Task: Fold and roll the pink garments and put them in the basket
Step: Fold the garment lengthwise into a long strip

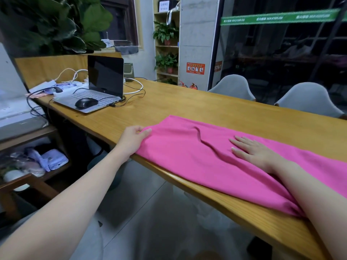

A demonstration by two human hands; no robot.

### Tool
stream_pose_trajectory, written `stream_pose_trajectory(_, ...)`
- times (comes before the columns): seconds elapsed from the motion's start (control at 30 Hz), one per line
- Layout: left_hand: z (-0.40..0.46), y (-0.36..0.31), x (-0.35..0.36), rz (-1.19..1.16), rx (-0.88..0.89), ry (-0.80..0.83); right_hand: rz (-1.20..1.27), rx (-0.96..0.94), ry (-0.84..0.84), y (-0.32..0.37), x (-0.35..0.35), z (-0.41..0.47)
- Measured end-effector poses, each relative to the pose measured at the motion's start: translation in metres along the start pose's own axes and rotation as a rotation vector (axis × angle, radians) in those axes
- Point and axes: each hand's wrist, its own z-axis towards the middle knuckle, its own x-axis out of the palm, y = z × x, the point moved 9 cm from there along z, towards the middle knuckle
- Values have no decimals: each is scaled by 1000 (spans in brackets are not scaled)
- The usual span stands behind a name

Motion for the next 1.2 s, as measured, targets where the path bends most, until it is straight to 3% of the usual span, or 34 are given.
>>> stream_pose_trajectory(0.27, -5, 11, -22, 337, 58, 38, 33, 12, -3, -2, -1, -3)
stream_pose_trajectory(0.63, 1, 7, -24, 510, -78, 39, -37, 25, -97, 7, -19, -1)
stream_pose_trajectory(0.73, 12, -5, -17, 436, -70, 1, -184, -1, -255, 37, -48, 16)
stream_pose_trajectory(0.83, 17, -8, 1, 264, -51, 19, -98, -14, -324, 70, -59, 52)
stream_pose_trajectory(1.03, 10, -22, 14, 343, 278, -36, 14, -13, -265, 132, -40, 140)
stream_pose_trajectory(1.2, -12, -29, 22, 469, 540, -20, 148, -27, -262, 141, -34, 185)
